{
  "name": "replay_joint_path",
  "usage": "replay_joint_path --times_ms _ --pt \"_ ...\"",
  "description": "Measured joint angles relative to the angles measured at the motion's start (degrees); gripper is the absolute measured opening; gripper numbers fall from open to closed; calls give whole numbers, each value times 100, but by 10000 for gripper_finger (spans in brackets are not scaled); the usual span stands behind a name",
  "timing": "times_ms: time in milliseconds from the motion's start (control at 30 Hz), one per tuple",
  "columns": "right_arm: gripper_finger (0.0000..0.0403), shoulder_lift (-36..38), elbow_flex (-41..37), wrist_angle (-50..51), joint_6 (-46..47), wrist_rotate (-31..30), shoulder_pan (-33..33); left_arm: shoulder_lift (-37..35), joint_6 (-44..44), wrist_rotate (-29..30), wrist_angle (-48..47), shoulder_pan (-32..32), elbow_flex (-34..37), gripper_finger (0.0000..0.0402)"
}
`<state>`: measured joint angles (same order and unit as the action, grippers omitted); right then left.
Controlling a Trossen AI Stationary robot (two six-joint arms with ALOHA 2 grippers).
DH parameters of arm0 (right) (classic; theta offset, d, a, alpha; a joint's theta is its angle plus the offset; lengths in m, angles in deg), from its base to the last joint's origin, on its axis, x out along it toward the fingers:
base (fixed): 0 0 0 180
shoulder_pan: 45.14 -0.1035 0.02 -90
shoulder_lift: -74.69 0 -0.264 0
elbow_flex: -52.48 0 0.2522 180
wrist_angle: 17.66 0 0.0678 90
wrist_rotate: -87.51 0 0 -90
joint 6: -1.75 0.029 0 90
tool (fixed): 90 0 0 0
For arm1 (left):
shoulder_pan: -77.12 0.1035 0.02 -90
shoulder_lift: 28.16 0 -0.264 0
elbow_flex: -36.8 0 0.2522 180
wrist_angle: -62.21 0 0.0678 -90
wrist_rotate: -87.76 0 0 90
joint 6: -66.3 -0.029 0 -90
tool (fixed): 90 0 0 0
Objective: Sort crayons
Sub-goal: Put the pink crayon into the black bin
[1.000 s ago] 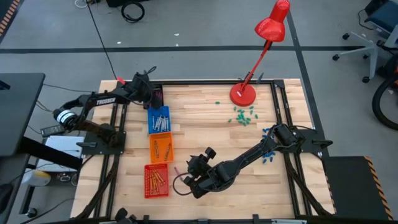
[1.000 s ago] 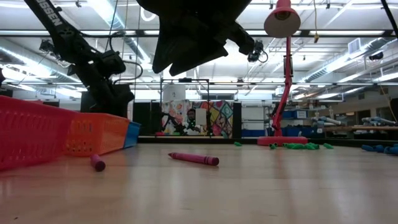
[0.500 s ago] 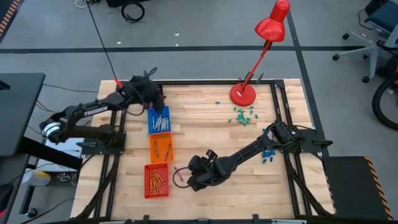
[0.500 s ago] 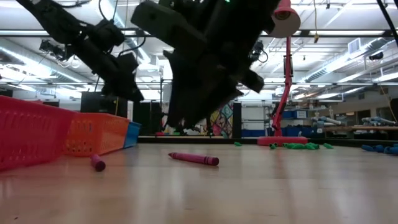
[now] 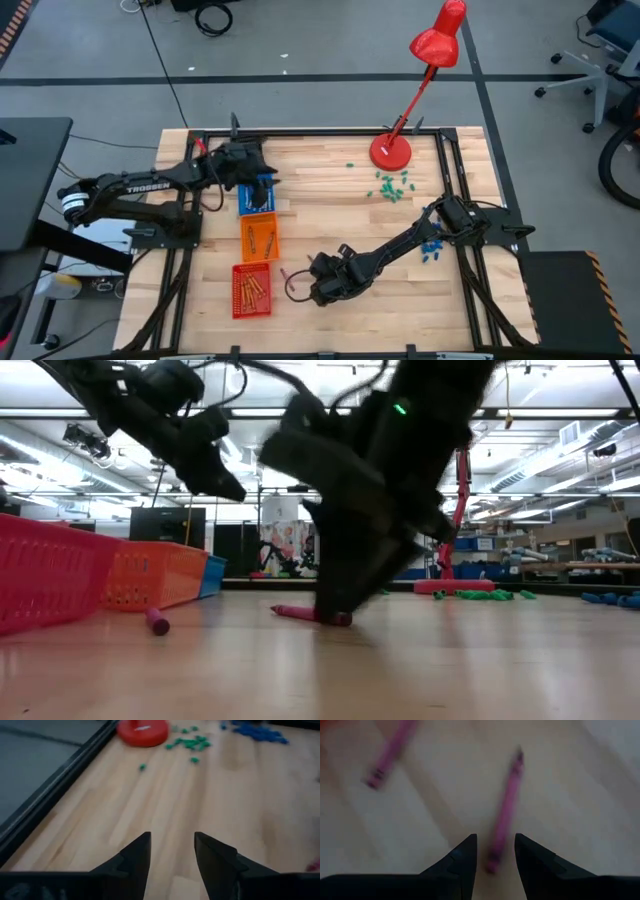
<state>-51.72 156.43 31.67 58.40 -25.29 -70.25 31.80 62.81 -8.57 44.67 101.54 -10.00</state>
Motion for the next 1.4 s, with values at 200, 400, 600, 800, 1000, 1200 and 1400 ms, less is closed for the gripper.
replay_joint_path --times_ms 200,400,600,800,1000,1200,1400 --pt "134 24 -261 -129 215 -44 -148 -12 -95 0 174 -583 0 164" --pt "90 26 -286 -126 218 -90 -203 -10 116 0 160 -1032 0 164" --pt "21 26 -287 -142 214 -72 -209 -8 126 -2 91 -1333 0 164" --pt "19 20 -297 -183 248 -269 -212 -8 144 0 -66 -1463 0 164" --pt "33 -27 -161 -73 242 -789 -260 1 252 0 -71 -1697 120 164" --pt "33 -22 -8 -57 117 -1518 -309 8 284 -2 534 -2031 607 164" --pt "33 -17 210 -99 -113 -2623 -458 8 244 -232 1167 -2407 847 164"
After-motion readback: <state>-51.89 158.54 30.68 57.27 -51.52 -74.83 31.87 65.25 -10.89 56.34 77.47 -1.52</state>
